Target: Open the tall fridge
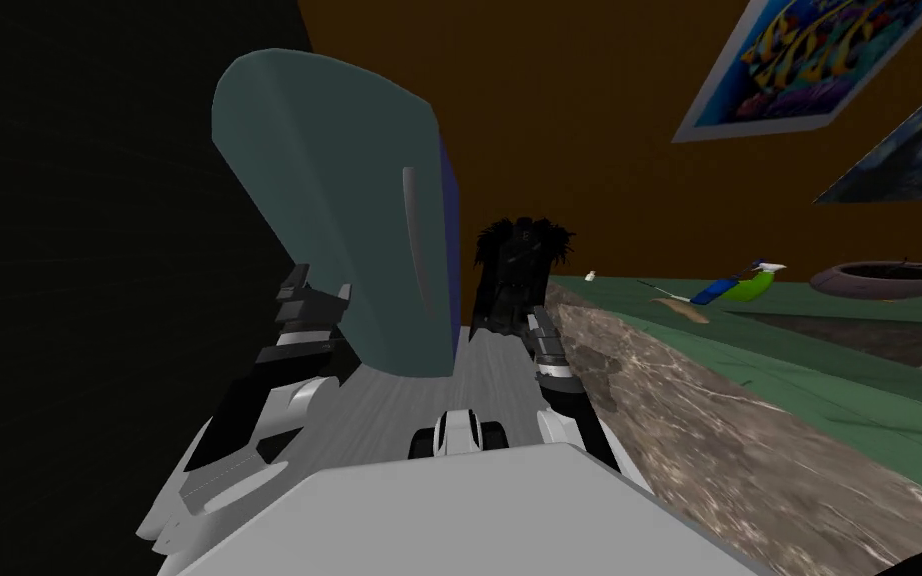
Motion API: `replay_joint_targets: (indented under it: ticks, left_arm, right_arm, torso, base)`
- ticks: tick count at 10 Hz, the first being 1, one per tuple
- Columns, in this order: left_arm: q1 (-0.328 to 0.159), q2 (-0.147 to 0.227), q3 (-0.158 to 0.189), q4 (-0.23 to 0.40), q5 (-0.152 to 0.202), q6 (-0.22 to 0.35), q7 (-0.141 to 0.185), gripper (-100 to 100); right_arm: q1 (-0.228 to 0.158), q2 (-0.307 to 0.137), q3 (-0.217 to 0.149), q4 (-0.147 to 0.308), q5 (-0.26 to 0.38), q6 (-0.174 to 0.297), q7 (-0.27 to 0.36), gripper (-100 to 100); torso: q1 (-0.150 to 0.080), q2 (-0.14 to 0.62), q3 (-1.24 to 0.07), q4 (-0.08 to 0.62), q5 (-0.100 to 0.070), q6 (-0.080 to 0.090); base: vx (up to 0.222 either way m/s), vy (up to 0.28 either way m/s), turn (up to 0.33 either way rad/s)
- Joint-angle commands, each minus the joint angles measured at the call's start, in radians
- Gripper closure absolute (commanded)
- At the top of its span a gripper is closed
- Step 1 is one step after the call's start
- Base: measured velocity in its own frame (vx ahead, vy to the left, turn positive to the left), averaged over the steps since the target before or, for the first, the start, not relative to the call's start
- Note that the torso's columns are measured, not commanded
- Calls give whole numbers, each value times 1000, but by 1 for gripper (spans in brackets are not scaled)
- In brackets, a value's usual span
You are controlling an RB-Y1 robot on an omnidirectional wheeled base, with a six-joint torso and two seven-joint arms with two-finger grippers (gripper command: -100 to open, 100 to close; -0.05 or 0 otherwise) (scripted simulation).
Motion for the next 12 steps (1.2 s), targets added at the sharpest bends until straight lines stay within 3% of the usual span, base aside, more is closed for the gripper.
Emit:
replay_joint_targets:
  ticks: [1,4,5,6,7,10,11,12]
  left_arm:
    - [-43,-1,28,7,5,73,26,-100]
    - [-110,0,79,13,17,162,77,-100]
    - [-110,0,79,13,17,184,77,-100]
    - [-143,1,103,16,24,216,104,-100]
    - [-143,1,103,16,24,240,104,-100]
    - [-210,4,147,25,38,327,160,-100]
    - [-210,4,147,25,38,352,160,-100]
    - [-243,5,167,30,45,382,188,-100]
  right_arm:
    - [0,0,0,0,0,0,0,0]
    - [0,0,0,0,0,0,0,0]
    - [0,0,0,0,0,0,0,0]
    - [0,0,0,0,0,0,0,0]
    - [0,0,0,0,0,0,0,0]
    - [0,0,0,0,0,0,0,0]
    - [0,0,0,0,0,0,0,0]
    - [0,0,0,0,0,0,0,0]
  torso:
    - [-1,0,0,0,0,-1]
    - [-1,0,0,0,0,0]
    - [-1,0,0,0,0,-1]
    - [0,0,0,0,0,0]
    - [-1,1,1,0,0,-1]
    - [0,-1,0,0,0,0]
    - [0,0,0,0,0,-1]
    - [0,-1,0,0,0,0]
  base:
    - [49,-126,121]
    - [60,-151,193]
    - [51,-131,118]
    - [35,-142,206]
    - [35,-137,138]
    - [48,-147,185]
    - [58,-128,112]
    - [65,-165,202]
